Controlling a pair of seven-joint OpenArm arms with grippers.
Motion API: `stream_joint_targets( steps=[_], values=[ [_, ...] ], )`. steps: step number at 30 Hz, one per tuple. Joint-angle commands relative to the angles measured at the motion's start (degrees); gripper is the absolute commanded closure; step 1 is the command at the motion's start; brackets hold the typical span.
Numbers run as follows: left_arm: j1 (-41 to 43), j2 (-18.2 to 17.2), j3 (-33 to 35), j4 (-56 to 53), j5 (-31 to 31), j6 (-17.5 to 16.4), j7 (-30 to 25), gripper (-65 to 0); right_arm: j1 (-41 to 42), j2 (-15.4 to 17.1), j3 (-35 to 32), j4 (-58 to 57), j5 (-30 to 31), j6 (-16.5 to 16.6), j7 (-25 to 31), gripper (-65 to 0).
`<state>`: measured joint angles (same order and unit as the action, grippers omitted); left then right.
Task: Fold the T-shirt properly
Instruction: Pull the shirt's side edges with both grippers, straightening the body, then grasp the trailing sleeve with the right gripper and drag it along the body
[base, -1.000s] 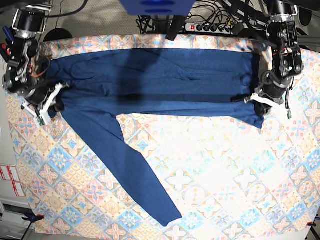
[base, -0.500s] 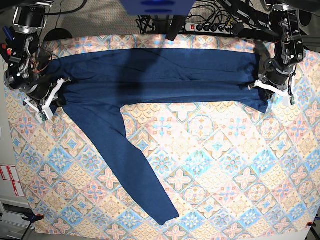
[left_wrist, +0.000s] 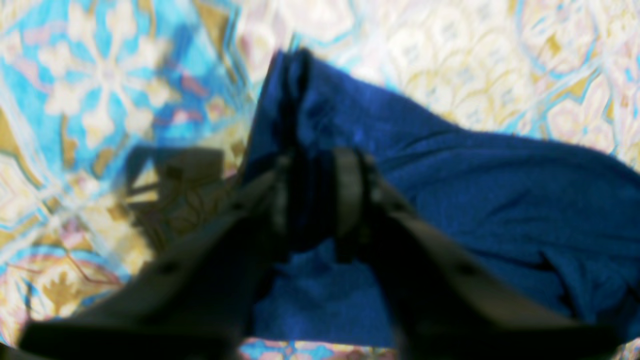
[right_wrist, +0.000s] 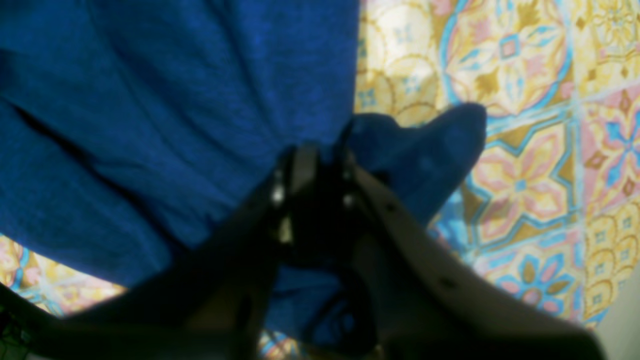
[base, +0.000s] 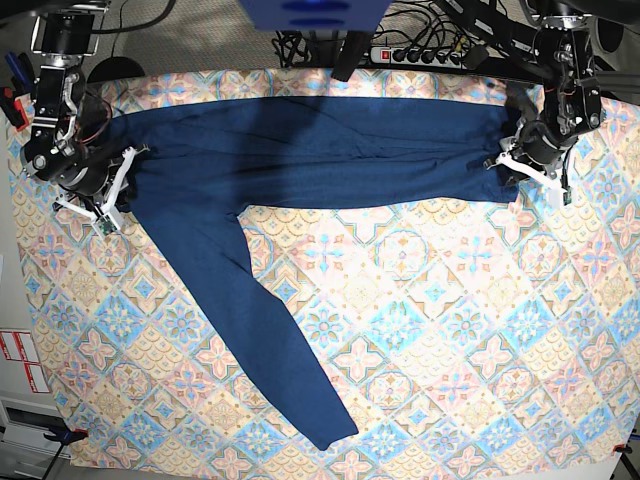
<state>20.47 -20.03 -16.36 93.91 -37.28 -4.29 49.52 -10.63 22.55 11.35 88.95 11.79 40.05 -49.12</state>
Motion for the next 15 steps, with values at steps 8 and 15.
stream_joint_targets(
  steps=[8, 15],
  values=[
    [0.15, 1.44, -9.62, 0.99, -0.66, 0.03, -0.42, -28.2, 0.74, 0.88, 3.55, 1.21, 0.12, -0.05, 0.82, -17.2],
    [-1.35, 5.75, -16.21, 1.26, -0.83, -0.23, -0.68, -28.3, 6.02, -2.55, 5.66, 1.65, 0.12, -0.05, 1.08, -17.3]
  ],
)
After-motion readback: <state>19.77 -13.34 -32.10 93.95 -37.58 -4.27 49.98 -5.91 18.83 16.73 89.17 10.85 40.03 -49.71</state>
